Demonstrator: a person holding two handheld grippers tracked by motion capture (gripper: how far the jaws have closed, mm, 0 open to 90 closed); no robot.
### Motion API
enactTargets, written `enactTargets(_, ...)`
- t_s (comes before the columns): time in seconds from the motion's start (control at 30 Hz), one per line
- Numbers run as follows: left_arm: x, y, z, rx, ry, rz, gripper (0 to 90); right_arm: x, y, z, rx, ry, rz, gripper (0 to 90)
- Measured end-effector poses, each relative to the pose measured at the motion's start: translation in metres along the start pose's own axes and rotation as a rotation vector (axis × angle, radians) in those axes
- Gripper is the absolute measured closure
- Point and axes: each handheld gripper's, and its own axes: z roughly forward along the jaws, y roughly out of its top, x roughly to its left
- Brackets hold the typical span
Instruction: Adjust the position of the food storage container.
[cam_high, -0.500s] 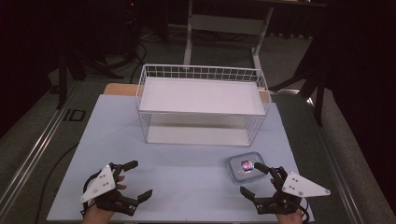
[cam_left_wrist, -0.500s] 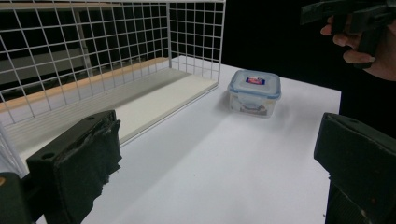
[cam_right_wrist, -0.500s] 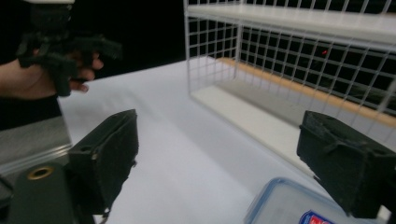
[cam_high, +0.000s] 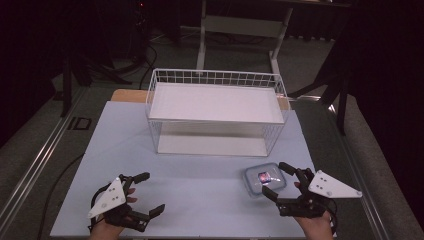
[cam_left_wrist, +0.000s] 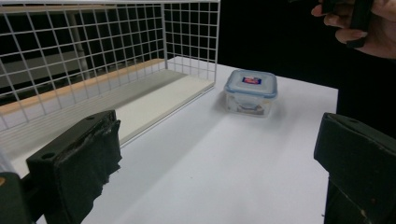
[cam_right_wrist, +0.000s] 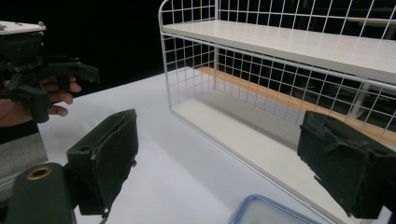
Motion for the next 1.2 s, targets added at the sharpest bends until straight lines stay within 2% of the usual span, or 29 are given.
enactTargets(0.1,0.0,0.0,0.0,-0.002,0.002,-0.002,1.4,-0.01,-0.001,0.001,0.018,-0.001,-0.032,17.6)
enactTargets(0.2,0.0,0.0,0.0,-0.001,-0.001,-0.002,1.4,-0.019,-0.004,0.0,0.033,-0.041,-0.04,29.1)
enactTargets(0.27,0.0,-0.001,0.001,0.003,-0.004,-0.003,1.4,-0.027,-0.008,-0.001,0.06,-0.099,-0.051,39.5)
enactTargets(0.33,0.0,-0.002,0.002,0.006,-0.011,-0.006,1.4,-0.036,-0.012,-0.001,0.082,-0.133,-0.039,44.3)
enactTargets(0.43,-0.001,-0.002,0.003,0.009,-0.014,-0.002,1.4,-0.052,-0.019,-0.002,0.094,-0.142,0.025,53.0)
enactTargets(0.57,-0.001,-0.002,0.003,0.011,-0.016,-0.003,1.4,-0.068,-0.032,-0.001,0.128,-0.185,0.027,68.7)
enactTargets(0.63,0.0,-0.002,0.003,0.012,-0.016,-0.005,1.4,-0.075,-0.038,0.0,0.147,-0.209,0.039,73.7)
enactTargets(0.8,0.0,-0.003,0.003,0.014,-0.015,-0.009,1.4,-0.089,-0.053,0.001,0.217,-0.229,0.042,89.5)
enactTargets(0.97,-0.001,-0.003,0.003,0.016,-0.018,-0.005,1.4,-0.099,-0.066,0.0,0.265,-0.263,0.063,89.9)
enactTargets(1.13,-0.001,-0.003,0.005,0.023,-0.023,0.0,1.4,-0.104,-0.082,0.002,0.334,-0.3,0.061,90.0)
enactTargets(1.2,-0.001,-0.003,0.005,0.026,-0.022,0.003,1.4,-0.107,-0.089,0.002,0.36,-0.312,0.076,90.0)
